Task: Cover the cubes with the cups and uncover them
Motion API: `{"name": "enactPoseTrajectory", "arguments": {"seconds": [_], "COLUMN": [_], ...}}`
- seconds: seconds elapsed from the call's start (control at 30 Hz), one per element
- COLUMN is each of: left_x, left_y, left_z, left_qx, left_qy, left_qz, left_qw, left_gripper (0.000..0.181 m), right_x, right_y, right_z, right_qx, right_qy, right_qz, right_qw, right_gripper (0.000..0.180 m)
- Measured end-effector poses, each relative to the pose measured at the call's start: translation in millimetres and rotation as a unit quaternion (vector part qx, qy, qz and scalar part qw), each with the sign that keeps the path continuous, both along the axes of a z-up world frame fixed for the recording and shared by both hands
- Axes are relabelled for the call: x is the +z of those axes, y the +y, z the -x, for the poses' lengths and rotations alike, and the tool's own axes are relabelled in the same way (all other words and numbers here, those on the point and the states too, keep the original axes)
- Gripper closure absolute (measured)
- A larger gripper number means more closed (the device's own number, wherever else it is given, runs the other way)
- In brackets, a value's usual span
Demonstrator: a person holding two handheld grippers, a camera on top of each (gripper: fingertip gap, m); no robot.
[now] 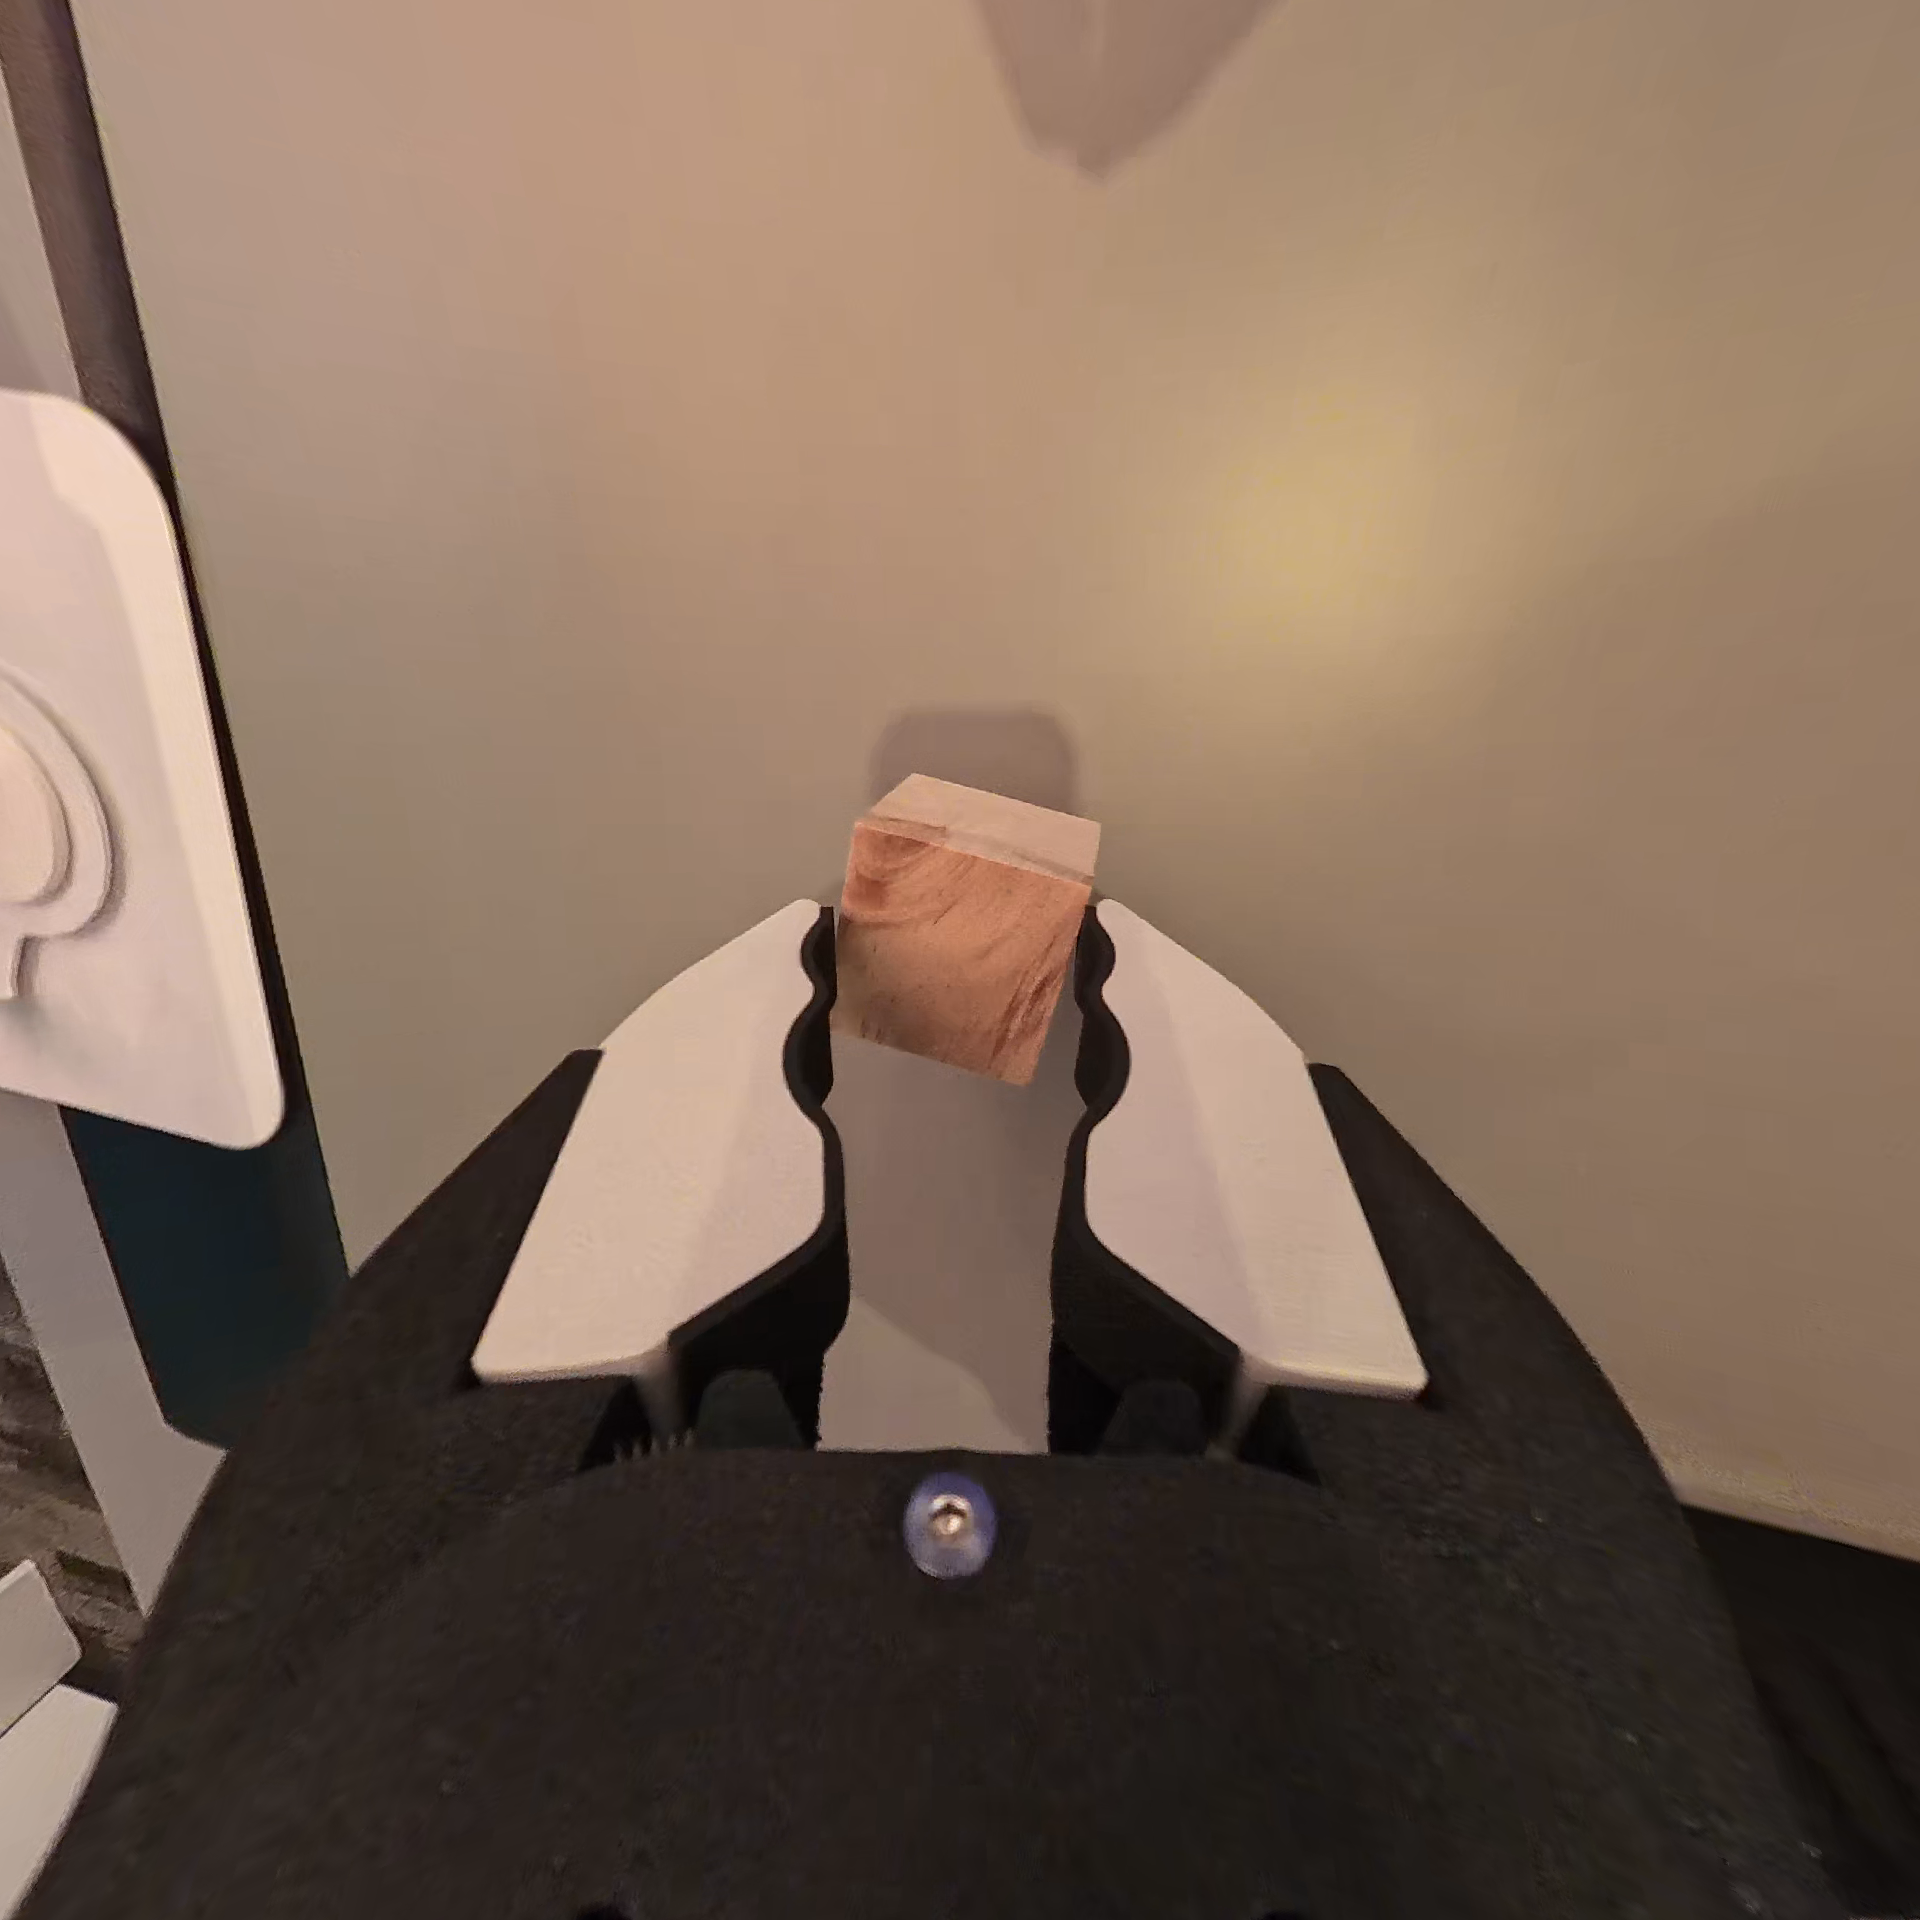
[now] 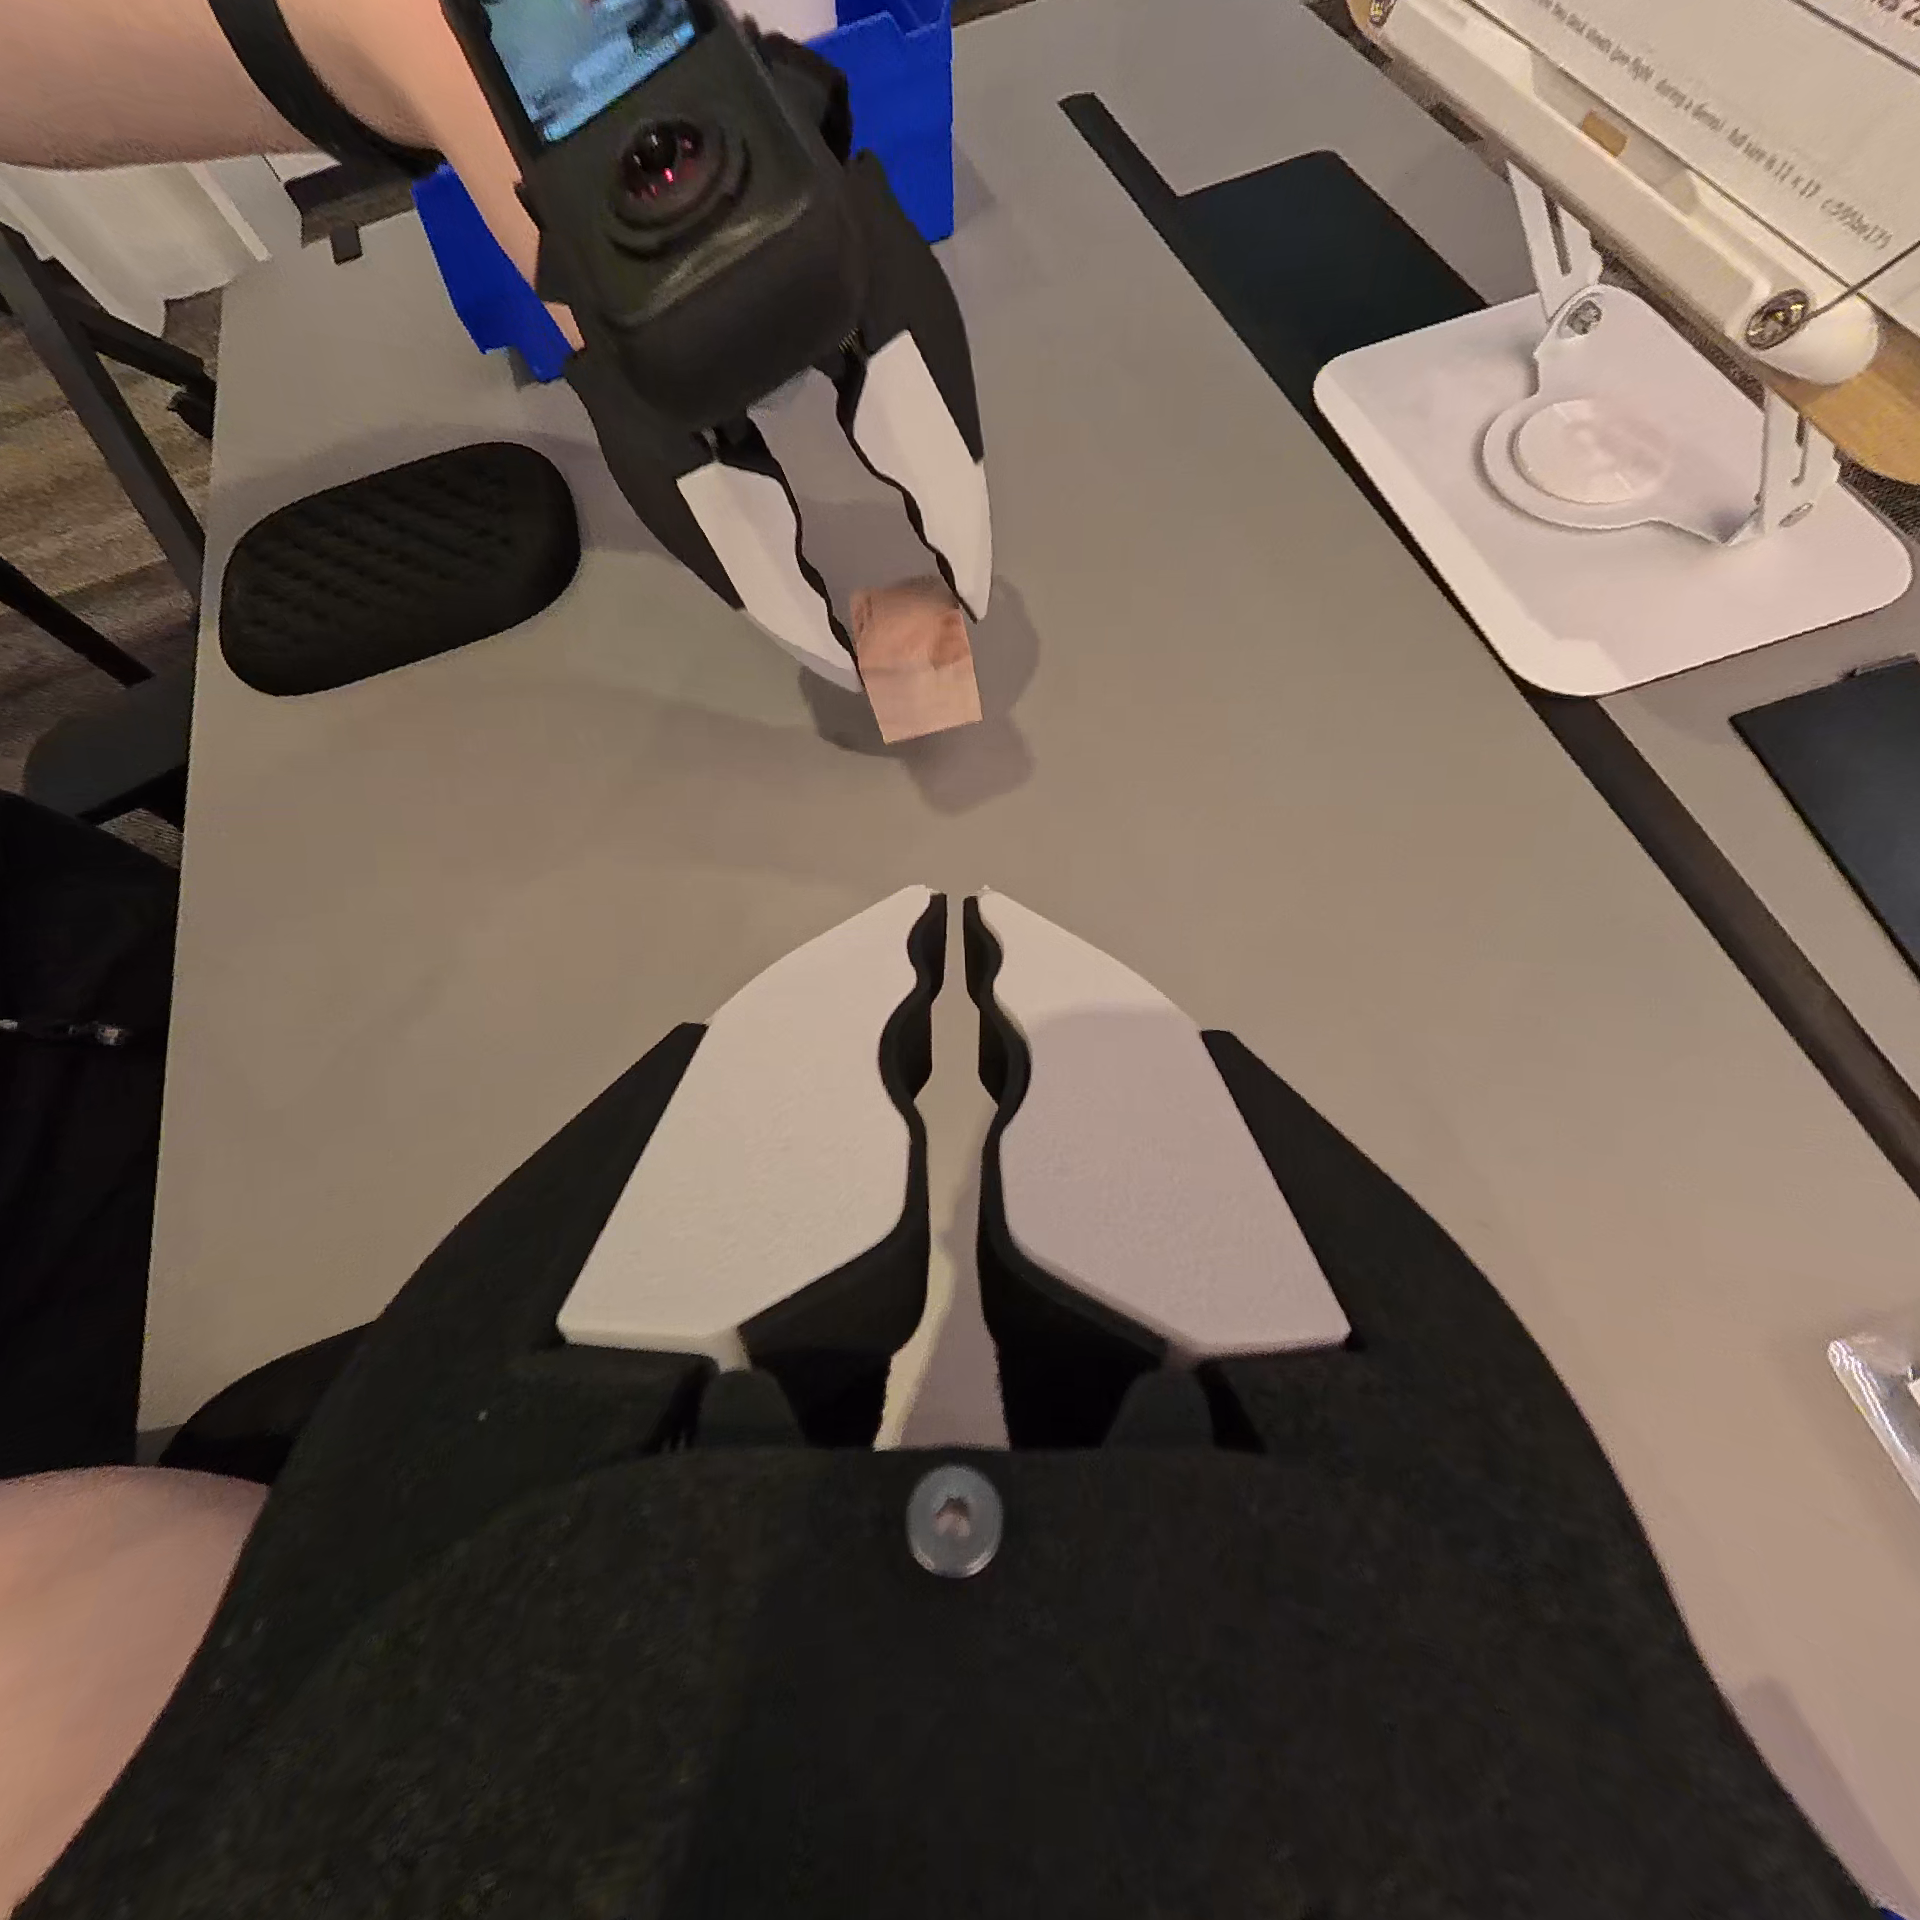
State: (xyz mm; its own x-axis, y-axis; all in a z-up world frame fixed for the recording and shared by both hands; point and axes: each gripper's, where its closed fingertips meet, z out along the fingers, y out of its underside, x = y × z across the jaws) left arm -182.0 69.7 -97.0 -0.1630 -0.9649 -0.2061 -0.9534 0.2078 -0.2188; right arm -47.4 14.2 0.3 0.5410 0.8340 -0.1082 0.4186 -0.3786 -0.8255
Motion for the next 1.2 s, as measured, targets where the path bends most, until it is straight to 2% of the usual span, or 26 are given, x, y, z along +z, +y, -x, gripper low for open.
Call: {"name": "enactPoseTrajectory", "arguments": {"seconds": [0.17,0.27,0.47,0.77,1.2], "left_x": [-8,-9,-12,-23,-35], "left_y": [-8,-10,-22,-40,-48], "left_z": [-24,-46,-107,-172,-193], "left_qx": [-0.016,-0.014,0.003,0.004,-0.010], "left_qy": [0.003,-0.010,-0.041,-0.021,0.001], "left_qz": [0.006,0.007,0.033,0.044,0.029], "left_qw": [1.000,1.000,0.999,0.999,1.000], "left_gripper": [0.137,0.137,0.137,0.137,0.136], "right_x": [-3,-17,-26,-22,-22], "right_y": [-5,-18,-65,-115,-123], "right_z": [-4,-9,-37,-54,-68], "right_qx": [0.007,0.024,0.032,0.034,0.019], "right_qy": [0.015,-0.001,0.001,-0.007,0.033], "right_qz": [0.012,0.050,0.112,0.116,0.109], "right_qw": [1.000,0.998,0.993,0.993,0.993], "right_gripper": [0.177,0.178,0.180,0.180,0.180]}}
